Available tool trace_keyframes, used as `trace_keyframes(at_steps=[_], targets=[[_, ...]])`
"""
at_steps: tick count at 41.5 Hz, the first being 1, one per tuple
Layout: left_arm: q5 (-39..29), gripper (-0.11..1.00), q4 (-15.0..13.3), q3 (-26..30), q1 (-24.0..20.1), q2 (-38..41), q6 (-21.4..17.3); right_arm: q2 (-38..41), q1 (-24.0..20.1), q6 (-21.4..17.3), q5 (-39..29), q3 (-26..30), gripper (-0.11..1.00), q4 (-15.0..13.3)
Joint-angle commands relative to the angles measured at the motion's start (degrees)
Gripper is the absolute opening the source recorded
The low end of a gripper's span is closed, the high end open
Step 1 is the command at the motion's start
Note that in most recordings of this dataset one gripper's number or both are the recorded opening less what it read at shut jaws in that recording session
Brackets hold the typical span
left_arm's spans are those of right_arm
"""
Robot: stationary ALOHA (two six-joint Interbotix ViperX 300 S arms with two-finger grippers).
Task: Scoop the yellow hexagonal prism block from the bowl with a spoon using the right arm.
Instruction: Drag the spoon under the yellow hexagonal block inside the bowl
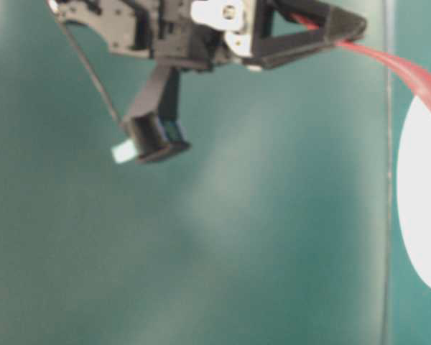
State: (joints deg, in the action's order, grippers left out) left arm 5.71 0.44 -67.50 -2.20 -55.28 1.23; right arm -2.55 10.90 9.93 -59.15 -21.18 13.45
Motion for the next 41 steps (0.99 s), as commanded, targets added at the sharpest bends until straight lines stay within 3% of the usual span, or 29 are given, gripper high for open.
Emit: trace_keyframes(at_steps=[1, 41], targets=[[0.79, 0.01, 0.18, 1.23, -0.09, 0.35, 0.00, 0.09, 0.09, 0.09, 0.00, 1.58, 0.21, -0.09], [1.49, 0.01, 0.18, 1.23, -0.09, 0.35, 0.00, 5.89, -0.09, 0.88, -0.09, 4.39, 0.21, -0.09]])
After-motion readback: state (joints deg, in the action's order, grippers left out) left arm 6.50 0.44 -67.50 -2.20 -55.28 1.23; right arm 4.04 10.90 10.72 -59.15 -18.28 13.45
